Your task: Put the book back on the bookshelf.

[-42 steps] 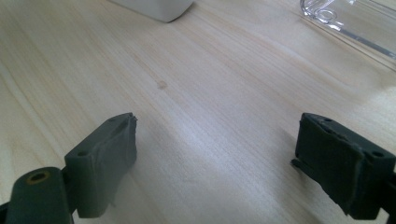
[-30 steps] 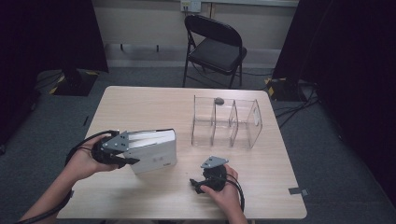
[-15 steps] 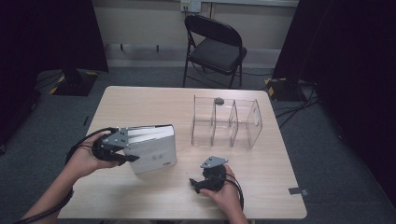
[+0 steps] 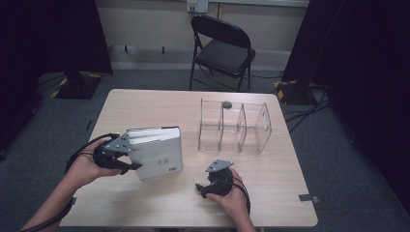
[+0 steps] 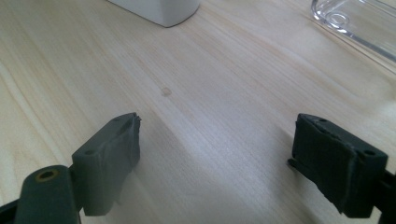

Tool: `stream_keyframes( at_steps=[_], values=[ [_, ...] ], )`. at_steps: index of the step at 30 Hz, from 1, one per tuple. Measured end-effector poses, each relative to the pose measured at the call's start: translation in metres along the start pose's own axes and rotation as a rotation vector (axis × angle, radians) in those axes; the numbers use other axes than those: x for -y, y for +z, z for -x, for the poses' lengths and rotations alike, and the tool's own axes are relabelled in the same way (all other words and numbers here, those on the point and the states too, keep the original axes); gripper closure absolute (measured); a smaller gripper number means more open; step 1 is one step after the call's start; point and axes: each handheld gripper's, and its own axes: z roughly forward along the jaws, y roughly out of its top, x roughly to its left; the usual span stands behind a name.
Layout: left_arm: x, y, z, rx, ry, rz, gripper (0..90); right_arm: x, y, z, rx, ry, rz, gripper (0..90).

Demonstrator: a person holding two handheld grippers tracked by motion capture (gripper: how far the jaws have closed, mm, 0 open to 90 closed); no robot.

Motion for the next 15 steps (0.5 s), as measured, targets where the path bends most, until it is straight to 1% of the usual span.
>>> stream_keyframes(
  at_steps=[3,4,5,7,9,11,13,14,15],
  values=[
    [0.001,-0.002,0.000,-0.003,-0.002,-0.009,52.6,-0.003,0.001,0.000,-0.015,-0.008,-0.008,17.0],
    [0.002,-0.001,0.000,-0.005,-0.006,0.011,52.2,-0.003,0.001,0.001,-0.017,-0.012,-0.011,17.2],
    [0.002,-0.001,0.000,-0.005,-0.012,0.017,51.6,-0.004,0.002,0.001,-0.031,-0.014,-0.006,17.9],
    [0.002,-0.002,0.000,-0.011,-0.011,0.006,50.6,-0.006,0.002,0.001,-0.039,-0.025,-0.011,18.3],
    [0.003,-0.002,0.001,-0.011,-0.023,0.010,50.2,-0.008,0.003,0.001,-0.056,-0.029,-0.011,18.7],
    [0.003,-0.002,0.001,-0.013,-0.021,0.005,49.3,-0.011,0.003,0.001,-0.068,-0.035,-0.007,19.2],
    [0.004,-0.002,0.001,-0.014,-0.028,0.012,48.1,-0.013,0.002,0.001,-0.083,-0.051,-0.010,19.6],
    [0.004,-0.002,0.001,-0.011,-0.033,0.003,47.7,-0.014,0.002,0.000,-0.086,-0.051,-0.006,19.7],
    [0.005,-0.001,0.002,-0.015,-0.037,0.005,46.9,-0.017,0.002,0.000,-0.084,-0.056,-0.008,19.7]
  ],
)
